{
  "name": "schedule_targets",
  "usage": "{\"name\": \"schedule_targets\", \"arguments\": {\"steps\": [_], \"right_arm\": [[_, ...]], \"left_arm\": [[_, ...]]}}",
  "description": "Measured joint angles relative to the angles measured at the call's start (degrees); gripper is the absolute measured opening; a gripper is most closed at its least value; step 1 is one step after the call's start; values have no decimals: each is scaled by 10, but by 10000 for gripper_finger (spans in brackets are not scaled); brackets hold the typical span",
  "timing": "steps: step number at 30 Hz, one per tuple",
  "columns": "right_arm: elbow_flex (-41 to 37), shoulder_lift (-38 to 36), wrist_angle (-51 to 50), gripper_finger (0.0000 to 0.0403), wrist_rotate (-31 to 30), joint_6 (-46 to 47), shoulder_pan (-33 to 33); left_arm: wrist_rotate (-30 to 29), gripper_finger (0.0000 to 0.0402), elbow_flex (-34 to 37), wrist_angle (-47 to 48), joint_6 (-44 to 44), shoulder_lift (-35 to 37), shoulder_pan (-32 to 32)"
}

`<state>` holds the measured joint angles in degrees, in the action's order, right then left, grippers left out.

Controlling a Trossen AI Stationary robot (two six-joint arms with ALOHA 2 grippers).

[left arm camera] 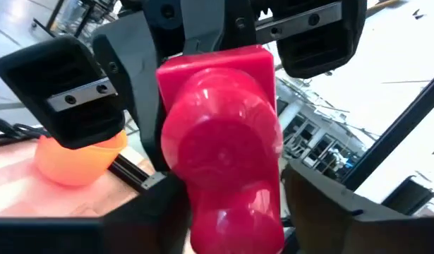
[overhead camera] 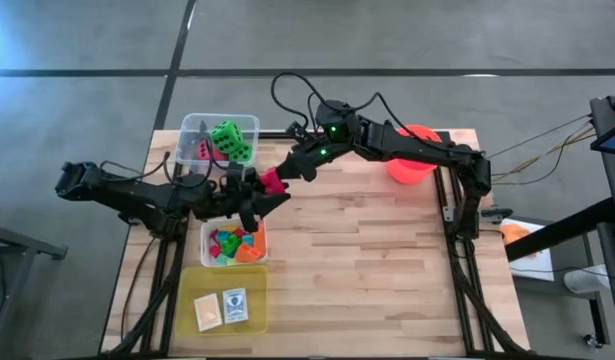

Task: Pick & Place Toys
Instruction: Put the red game piece into the white bin

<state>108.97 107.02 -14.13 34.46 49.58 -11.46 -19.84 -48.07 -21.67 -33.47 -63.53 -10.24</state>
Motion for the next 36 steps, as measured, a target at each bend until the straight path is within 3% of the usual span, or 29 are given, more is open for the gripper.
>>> {"name": "schedule_targets", "arguments": {"steps": [6,18,21,30,36], "right_arm": [[0,0,7,12,1,-11,4],[0,0,14,19,12,-25,5],[0,0,13,54,19,-44,5],[0,0,-1,221,20,-65,5],[0,0,-58,281,19,-70,4]], "left_arm": [[2,117,0,-2,-23,0,0],[30,117,0,-15,-44,4,0],[46,117,0,-14,-62,6,0],[86,117,0,-14,-95,10,0],[98,117,0,34,-149,25,-2]]}}
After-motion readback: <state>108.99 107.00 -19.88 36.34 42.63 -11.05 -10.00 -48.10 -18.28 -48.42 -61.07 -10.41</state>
